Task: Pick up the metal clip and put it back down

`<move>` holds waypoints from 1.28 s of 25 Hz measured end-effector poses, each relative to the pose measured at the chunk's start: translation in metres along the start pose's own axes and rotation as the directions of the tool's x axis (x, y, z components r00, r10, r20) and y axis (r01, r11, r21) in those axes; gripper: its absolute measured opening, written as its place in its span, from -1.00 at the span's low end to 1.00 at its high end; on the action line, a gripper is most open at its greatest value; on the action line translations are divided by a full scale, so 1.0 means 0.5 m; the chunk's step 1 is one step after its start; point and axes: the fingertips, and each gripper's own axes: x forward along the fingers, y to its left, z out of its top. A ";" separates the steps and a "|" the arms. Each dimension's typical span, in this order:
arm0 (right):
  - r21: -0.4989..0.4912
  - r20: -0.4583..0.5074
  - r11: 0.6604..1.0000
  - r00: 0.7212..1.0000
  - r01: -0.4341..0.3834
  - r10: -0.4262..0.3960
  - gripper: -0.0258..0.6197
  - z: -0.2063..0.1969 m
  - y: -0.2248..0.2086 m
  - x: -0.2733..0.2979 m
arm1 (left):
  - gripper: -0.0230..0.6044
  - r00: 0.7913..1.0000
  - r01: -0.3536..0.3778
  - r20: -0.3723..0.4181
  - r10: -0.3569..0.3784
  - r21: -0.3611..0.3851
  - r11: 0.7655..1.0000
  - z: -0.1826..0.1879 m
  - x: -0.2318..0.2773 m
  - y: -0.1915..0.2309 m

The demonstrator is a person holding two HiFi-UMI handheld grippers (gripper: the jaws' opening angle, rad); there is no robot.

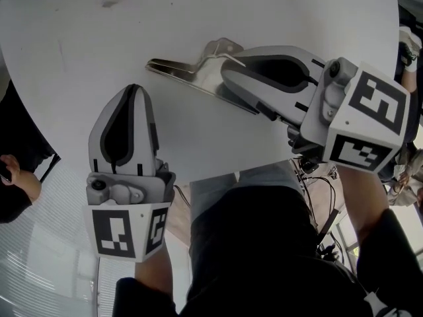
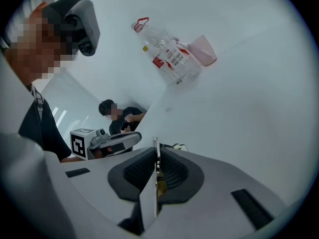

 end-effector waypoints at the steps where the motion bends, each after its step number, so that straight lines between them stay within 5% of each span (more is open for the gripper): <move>1: 0.009 0.000 1.000 1.000 -0.007 0.007 -0.79 0.001 0.000 0.001 | -0.85 1.000 0.004 0.001 -0.004 0.000 1.000 -0.003 0.002 -0.002; 14: -0.063 0.041 0.997 0.998 0.042 -0.039 -0.76 0.010 -0.008 -0.003 | -0.85 1.000 0.009 -0.008 -0.009 0.004 1.000 -0.003 0.010 -0.016; 20: -0.097 0.043 0.993 0.997 0.068 -0.064 -0.59 0.018 -0.015 -0.010 | -0.85 1.000 0.013 -0.015 -0.013 0.011 1.000 0.007 0.017 -0.020; 32: -0.191 0.099 0.972 0.988 0.139 -0.122 -0.59 0.086 0.021 -0.081 | -0.85 0.999 0.017 0.028 -0.019 0.052 0.998 0.088 -0.013 -0.050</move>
